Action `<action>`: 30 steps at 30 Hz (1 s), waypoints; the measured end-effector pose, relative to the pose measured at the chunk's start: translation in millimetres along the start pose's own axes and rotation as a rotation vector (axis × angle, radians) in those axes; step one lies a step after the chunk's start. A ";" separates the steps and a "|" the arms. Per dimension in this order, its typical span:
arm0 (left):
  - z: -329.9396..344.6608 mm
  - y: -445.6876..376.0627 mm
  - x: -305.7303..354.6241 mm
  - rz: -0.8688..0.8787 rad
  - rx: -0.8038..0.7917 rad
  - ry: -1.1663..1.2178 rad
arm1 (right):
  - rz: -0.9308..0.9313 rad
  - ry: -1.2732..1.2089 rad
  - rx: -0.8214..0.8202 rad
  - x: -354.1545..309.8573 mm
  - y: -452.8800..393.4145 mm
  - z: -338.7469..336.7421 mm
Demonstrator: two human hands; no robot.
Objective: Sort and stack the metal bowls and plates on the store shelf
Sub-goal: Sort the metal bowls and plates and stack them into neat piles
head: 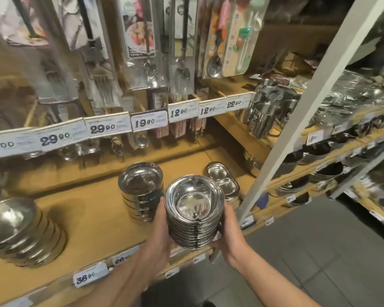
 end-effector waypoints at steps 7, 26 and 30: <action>35.0 -59.6 -2.8 0.007 0.228 0.177 | 0.067 0.062 -0.151 -23.9 -89.9 -29.5; 13.1 -142.5 -18.2 0.033 0.429 0.216 | 0.154 0.022 -0.244 -6.3 -193.6 -11.1; 7.4 -146.2 -20.2 0.030 0.457 0.214 | 0.149 0.031 -0.267 -7.5 -196.1 -4.0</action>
Point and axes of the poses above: each hand's wrist, its own y-axis away from the middle knuckle, its own z-axis out of the palm, x = y × z, the point moved 7 cm from there along -y, towards the middle knuckle, and after that the axes turned 6 degrees about x, right-handed, at the moved point
